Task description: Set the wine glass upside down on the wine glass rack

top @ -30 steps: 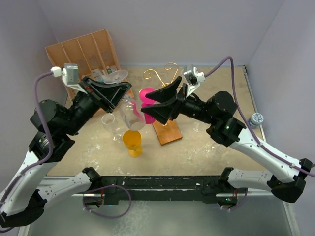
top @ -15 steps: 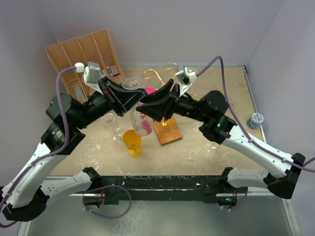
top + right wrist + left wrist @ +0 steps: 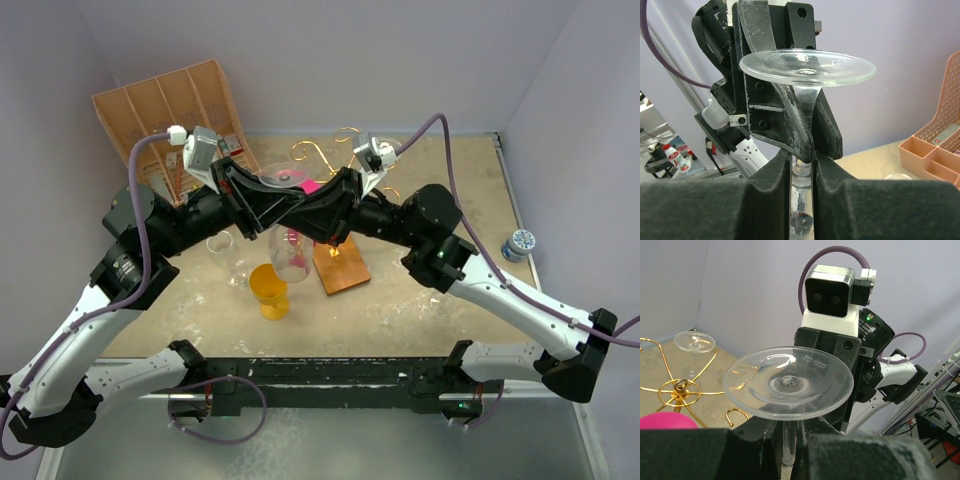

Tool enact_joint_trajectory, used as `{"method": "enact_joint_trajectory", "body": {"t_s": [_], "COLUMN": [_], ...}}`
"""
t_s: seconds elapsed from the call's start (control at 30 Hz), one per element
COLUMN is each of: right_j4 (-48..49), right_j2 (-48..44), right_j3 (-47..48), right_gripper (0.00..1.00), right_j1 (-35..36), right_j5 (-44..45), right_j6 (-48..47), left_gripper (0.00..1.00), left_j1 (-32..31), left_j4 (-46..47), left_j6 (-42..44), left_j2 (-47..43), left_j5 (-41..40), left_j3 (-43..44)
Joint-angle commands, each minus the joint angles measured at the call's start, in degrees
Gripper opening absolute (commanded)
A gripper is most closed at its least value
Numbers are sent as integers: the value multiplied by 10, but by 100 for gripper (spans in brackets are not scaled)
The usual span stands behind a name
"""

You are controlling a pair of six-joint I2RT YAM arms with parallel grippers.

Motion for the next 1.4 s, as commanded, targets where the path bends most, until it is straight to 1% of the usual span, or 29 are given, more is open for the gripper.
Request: {"method": "enact_joint_trajectory", "body": {"t_s": [0.0,0.07,0.23,0.43,0.53,0.63,0.7,0.9,1.1,1.2,1.3,1.37], "right_j4": [10,18,30,64,63,59,55,28,-45,-82,-142,-159], "right_j2": [8,5,-13,-49,-58,-67,-74,-120,-196,-231,-258,-278], "right_j3": [19,13,-8,-42,-50,-58,-65,-104,-170,-198,-209,-222], "right_gripper": [9,0,0,0,0,0,0,0,0,0,0,0], "right_j1": [2,2,2,2,2,2,1,2,2,2,2,2], "right_j5": [-10,-15,-10,23,41,63,76,114,153,208,251,271], "right_j6": [-3,-1,-6,-14,-15,-16,-18,-36,-47,-62,-79,-80], "left_gripper": [0,0,1,22,31,39,42,46,49,49,50,50], "left_j1": [1,1,2,1,2,1,1,2,2,2,1,2], "left_j4": [58,58,51,41,37,31,20,-35,-86,-109,-130,-137], "left_j6": [-11,-11,-14,-15,-13,-9,-1,27,40,43,44,43], "left_j2": [-4,-6,-8,-14,-18,-22,-26,-52,-84,-97,-104,-106], "left_j5": [36,36,30,21,18,13,5,-34,-76,-99,-122,-134], "left_j3": [7,6,9,9,6,3,1,0,-3,-11,-17,-20]}}
